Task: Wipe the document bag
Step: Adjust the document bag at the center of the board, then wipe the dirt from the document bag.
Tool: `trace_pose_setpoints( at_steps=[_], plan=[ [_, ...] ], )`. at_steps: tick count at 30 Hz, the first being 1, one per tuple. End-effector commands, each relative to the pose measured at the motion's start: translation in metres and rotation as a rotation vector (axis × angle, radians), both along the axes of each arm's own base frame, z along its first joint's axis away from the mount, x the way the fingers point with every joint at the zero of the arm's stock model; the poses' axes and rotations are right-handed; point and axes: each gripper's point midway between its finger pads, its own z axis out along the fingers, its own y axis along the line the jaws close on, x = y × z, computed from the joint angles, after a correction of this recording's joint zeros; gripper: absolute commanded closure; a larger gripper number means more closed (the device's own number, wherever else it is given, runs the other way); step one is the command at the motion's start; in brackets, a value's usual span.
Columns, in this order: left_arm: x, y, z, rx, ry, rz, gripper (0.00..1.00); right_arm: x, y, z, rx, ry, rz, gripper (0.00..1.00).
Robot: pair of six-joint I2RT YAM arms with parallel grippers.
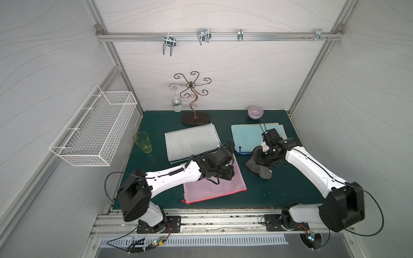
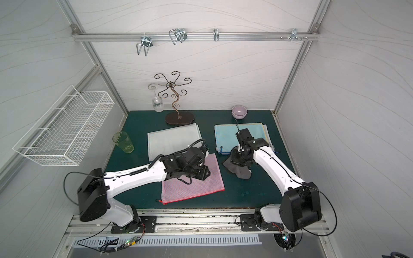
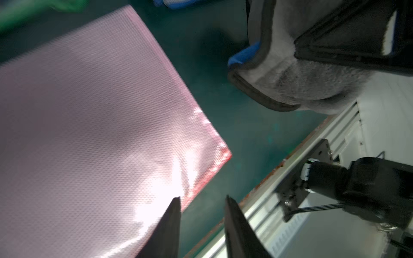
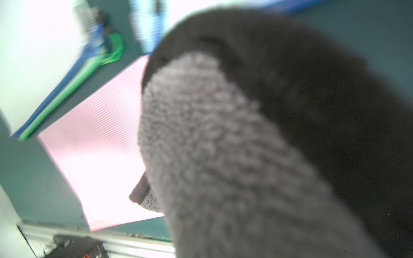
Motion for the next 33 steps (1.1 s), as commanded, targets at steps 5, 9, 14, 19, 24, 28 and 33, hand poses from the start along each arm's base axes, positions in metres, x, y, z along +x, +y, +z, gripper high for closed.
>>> trace_pose_setpoints(
  at_steps=[5,9,14,19,24,28,33],
  plan=[
    [-0.012,0.115,-0.057,-0.010,0.211,0.405,0.96,-0.006,0.108,-0.004,0.132,0.063,0.281,1.00],
    [-0.032,0.139,-0.086,0.002,0.287,0.477,0.99,-0.015,0.183,-0.012,0.205,0.109,0.434,1.00],
    [-0.046,0.161,-0.103,0.047,0.350,0.546,1.00,-0.036,0.267,-0.030,0.357,0.238,0.571,1.00],
    [-0.063,0.181,-0.118,0.098,0.406,0.601,1.00,-0.049,0.324,-0.061,0.418,0.324,0.642,1.00],
    [-0.070,0.188,-0.130,0.120,0.439,0.618,1.00,-0.043,0.328,-0.094,0.335,0.352,0.634,1.00],
    [-0.070,0.188,-0.130,0.126,0.442,0.618,1.00,0.003,0.260,-0.108,0.142,0.259,0.486,1.00],
    [-0.066,0.187,-0.127,0.128,0.431,0.616,1.00,0.046,0.162,-0.095,-0.214,0.108,0.409,1.00]
  ],
)
